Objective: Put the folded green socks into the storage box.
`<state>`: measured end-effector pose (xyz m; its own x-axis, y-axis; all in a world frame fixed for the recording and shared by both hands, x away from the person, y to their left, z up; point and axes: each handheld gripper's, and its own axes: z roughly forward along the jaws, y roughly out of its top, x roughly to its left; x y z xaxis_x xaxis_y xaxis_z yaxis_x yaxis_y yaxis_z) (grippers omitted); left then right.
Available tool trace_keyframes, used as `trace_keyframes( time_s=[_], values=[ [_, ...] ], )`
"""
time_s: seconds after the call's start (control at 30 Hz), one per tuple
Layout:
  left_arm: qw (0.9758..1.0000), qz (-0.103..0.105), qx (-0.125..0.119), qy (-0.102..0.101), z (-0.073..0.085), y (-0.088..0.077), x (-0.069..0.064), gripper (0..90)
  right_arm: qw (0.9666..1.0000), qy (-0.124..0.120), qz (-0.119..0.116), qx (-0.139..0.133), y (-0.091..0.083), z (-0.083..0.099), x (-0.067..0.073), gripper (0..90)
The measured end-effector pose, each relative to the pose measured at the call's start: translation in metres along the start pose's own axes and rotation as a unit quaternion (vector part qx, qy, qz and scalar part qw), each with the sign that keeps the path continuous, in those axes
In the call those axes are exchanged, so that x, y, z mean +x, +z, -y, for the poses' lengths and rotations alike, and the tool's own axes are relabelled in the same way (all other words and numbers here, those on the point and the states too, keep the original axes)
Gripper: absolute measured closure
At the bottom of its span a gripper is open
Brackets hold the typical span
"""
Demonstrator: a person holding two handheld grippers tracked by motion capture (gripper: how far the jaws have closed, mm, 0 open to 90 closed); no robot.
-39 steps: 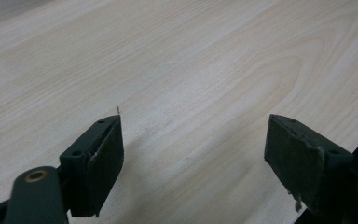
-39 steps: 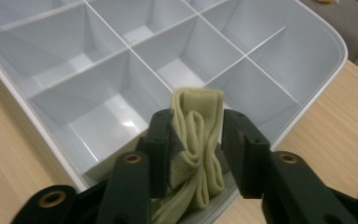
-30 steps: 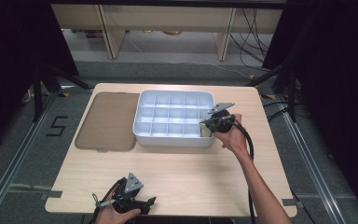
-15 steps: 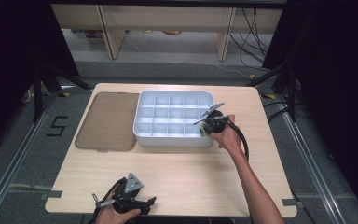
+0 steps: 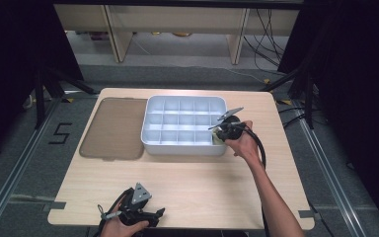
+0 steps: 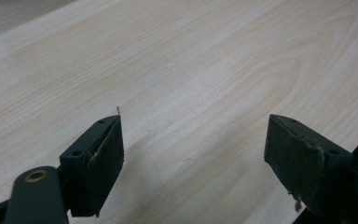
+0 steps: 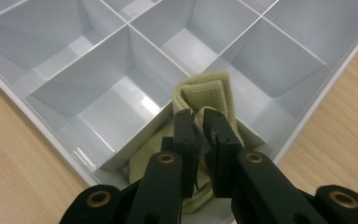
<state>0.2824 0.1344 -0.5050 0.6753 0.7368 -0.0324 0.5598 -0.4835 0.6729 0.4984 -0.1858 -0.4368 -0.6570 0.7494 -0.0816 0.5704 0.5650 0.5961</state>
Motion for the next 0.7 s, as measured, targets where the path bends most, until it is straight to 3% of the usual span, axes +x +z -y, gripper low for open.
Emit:
trace_keyframes(
  time_s=[0.17, 0.3, 0.43, 0.53, 0.7],
  values=[
    [1.0, 0.0, 0.002, 0.001, 0.0, 0.0, 0.001, 19.5, 0.9993, 0.012, -0.001, -0.036, -0.011, 0.002, -0.003, 82.7],
    [1.0, 0.0, -0.002, -0.001, 0.0, -0.001, 0.0, 19.6, 0.9986, 0.018, -0.006, -0.049, -0.02, 0.002, 0.0, 80.8],
    [1.0, -0.001, -0.002, -0.001, 0.0, 0.0, 0.0, 19.6, 0.9975, 0.005, -0.003, -0.071, -0.027, 0.005, 0.001, 78.5],
    [1.0, -0.001, 0.002, 0.001, 0.0, 0.0, 0.0, 19.6, 0.9957, 0.021, -0.02, -0.088, -0.03, 0.01, 0.002, 75.7],
    [1.0, -0.001, 0.0, 0.0, 0.0, 0.0, 0.0, 19.6, 0.9945, 0.028, -0.026, -0.098, -0.036, 0.018, 0.002, 69.3]
  ],
)
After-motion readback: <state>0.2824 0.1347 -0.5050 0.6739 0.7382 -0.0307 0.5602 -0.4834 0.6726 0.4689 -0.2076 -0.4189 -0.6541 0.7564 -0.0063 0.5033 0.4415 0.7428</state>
